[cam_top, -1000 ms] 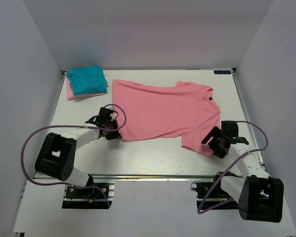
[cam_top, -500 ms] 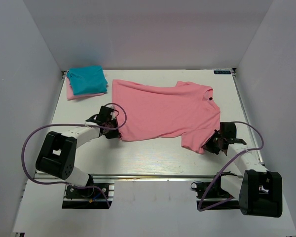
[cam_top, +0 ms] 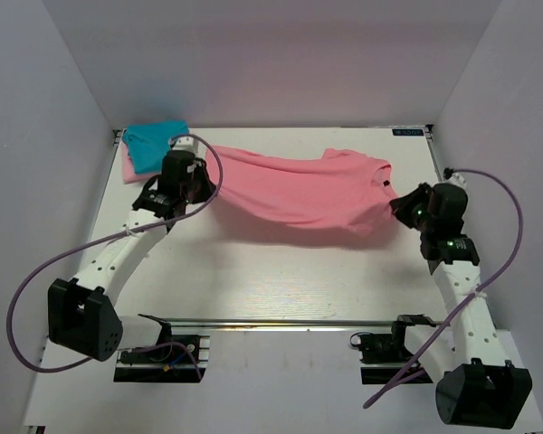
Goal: Fold and stack the t-shirts
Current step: Flatten out the tshirt
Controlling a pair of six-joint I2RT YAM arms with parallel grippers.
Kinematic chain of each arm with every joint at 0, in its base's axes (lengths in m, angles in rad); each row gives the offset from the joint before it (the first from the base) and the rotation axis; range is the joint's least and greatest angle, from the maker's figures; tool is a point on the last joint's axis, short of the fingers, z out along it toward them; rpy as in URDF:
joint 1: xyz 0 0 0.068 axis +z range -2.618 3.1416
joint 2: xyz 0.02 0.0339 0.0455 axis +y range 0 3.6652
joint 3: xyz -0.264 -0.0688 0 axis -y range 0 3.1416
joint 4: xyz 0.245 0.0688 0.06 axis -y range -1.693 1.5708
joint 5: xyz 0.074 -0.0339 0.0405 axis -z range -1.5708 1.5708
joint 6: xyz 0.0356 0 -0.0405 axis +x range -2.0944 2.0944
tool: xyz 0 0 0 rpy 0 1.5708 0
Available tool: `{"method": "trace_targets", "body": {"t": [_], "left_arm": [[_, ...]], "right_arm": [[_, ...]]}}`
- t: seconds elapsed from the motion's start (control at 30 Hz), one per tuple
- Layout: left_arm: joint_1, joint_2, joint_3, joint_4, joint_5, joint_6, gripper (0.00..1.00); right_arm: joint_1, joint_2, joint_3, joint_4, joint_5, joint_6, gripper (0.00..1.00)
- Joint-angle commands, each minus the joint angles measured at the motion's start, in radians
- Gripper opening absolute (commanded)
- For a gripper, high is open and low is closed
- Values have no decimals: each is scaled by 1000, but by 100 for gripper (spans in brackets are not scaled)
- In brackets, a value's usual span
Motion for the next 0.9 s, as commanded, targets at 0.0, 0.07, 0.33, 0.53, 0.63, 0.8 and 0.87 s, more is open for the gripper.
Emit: {"method": "trace_targets", "body": {"t": [0.0,0.07,0.33,0.53,0.63,0.8,0.87], "left_arm": [[11,-43,115,-35,-111,5,0],[11,-43,200,-64,-158,5,0],[11,-9,485,-84,-251,89,0],[11,14,633,-103,-261,170,0],[11,3,688,-112,-270,195,0],[0,-55,725,-103,-245,244,0],[0,-82,754,-103,-231,275,0]], "right_arm": [[-3,1,142,51,94,6,0],[-3,4,213,60,126,3,0],[-3,60,524,49,228,-93,0],[-1,100,684,16,267,-159,0],[-3,89,753,5,304,-192,0],[-1,41,828,5,338,-238,0],[-3,26,861,-1,353,-268,0]]}}
